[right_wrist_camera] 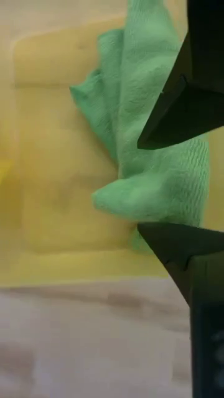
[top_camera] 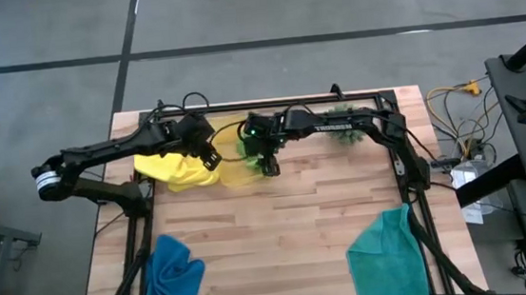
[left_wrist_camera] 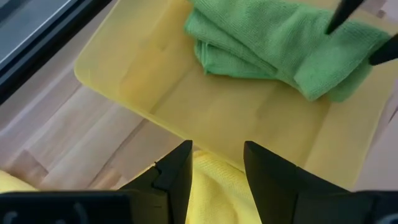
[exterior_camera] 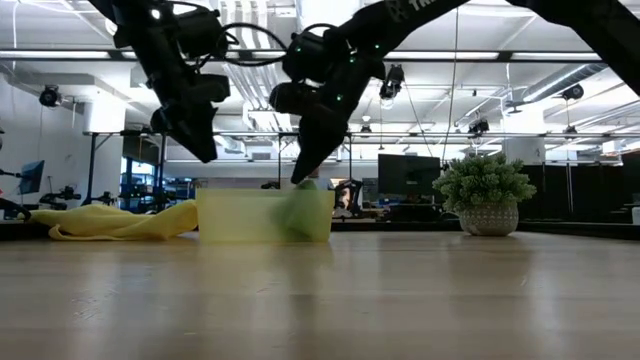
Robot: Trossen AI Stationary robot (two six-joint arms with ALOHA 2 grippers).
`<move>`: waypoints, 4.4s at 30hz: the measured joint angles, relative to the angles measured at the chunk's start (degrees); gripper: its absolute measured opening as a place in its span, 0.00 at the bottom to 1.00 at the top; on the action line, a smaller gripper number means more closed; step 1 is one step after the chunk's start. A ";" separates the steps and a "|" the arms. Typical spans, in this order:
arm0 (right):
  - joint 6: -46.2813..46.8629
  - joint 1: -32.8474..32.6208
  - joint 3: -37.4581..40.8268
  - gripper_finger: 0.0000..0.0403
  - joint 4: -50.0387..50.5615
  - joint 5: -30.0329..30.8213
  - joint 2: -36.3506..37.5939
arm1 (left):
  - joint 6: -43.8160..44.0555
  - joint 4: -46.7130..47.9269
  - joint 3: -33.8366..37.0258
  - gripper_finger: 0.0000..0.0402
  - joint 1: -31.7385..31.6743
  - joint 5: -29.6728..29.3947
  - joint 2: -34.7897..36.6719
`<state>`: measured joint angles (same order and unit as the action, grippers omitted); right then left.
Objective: Fold microfiber towels
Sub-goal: Put the green microfiber cloth into the yellow bin
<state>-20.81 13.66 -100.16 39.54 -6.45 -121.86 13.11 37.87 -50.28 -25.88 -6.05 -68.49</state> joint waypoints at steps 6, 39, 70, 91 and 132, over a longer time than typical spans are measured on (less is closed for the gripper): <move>-4.84 -1.70 0.02 0.53 -0.59 2.63 -2.03 | -1.09 0.06 0.07 0.32 -0.01 0.05 -0.24; 11.13 3.09 -13.55 0.02 1.73 10.66 10.29 | -13.90 -20.74 0.12 0.32 0.06 2.32 5.14; -0.69 1.74 -20.04 0.02 8.43 -4.41 10.38 | -27.12 -35.54 -0.90 0.35 -0.14 17.12 6.77; 11.15 2.40 -19.87 0.22 6.48 -3.85 10.33 | -27.15 -17.87 -10.33 0.00 -0.09 8.75 8.37; 17.30 -6.18 -19.69 0.52 -8.82 38.48 7.01 | -14.79 -1.33 -28.14 0.00 0.04 -1.72 -0.46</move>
<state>-3.51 7.49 -119.85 30.72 32.03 -114.85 -1.68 36.54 -78.42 -25.85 -7.77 -68.95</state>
